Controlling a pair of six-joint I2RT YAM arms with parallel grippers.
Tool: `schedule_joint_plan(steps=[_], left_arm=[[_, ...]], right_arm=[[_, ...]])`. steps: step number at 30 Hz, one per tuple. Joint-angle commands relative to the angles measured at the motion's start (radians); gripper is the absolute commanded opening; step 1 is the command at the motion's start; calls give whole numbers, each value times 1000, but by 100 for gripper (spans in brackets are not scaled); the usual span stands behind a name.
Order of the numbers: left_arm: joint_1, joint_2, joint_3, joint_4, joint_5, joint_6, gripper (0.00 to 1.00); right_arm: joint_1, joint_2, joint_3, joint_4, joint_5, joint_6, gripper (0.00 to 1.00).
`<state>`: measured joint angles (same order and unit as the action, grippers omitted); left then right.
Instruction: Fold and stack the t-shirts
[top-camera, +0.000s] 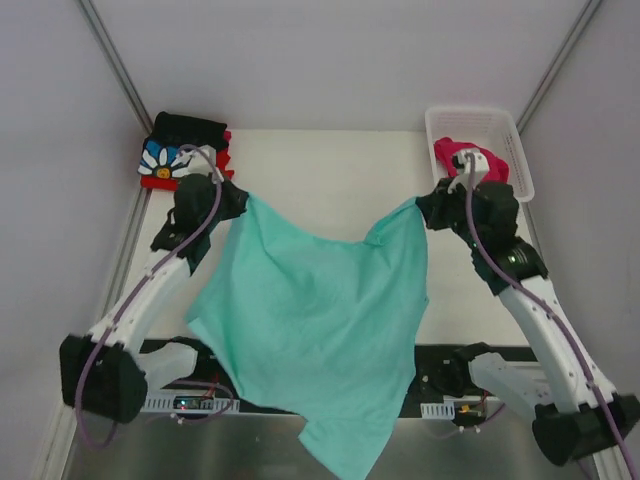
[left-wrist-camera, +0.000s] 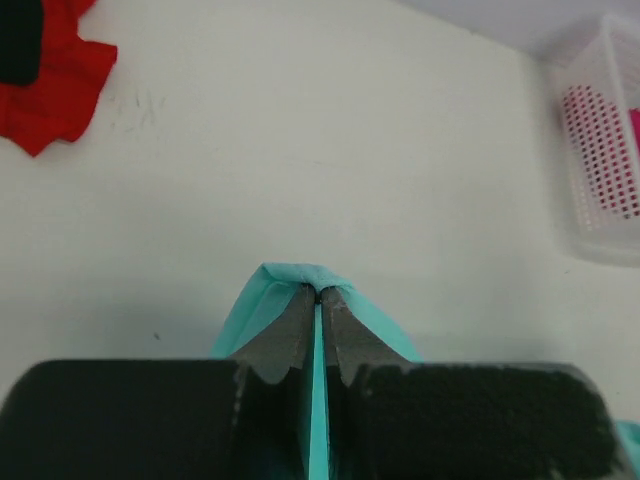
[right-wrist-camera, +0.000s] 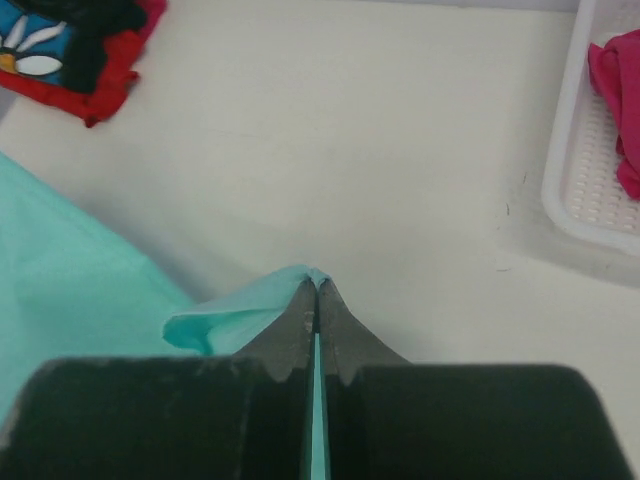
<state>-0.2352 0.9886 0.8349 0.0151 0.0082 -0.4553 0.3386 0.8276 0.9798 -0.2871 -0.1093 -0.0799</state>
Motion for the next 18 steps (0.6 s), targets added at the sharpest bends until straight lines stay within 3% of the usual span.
schedule_joint_plan(steps=[1,6,7,8,9,10,11,12,13,18], left_arm=[[42,355,157,270,65,32,0],[48,640,392,397,-68,134,0],[51,726,450,388,-65,153,0],[54,772,528,276,-63,167,0],[60,816,693,211,-71,176,44],[72,875,757,148,-77,173,53],[79,889,804,103,-64,176,55],[82,886,829,106,-51,179,95],[83,868,831,115,-48,187,99],[82,797,830,109,-16,182,99]], right_arm=[[-26,258,109,265,91,-70,1],[-114,534,173,460,120,-26,1],[-128,568,206,460,84,-17,1],[-142,602,252,415,70,-6,9],[-162,672,380,357,71,8,25],[-170,695,431,236,72,9,58],[-171,711,475,194,31,2,100],[-174,700,488,186,7,-9,96],[-173,679,470,210,-3,-11,96],[-171,567,418,246,-21,-1,96]])
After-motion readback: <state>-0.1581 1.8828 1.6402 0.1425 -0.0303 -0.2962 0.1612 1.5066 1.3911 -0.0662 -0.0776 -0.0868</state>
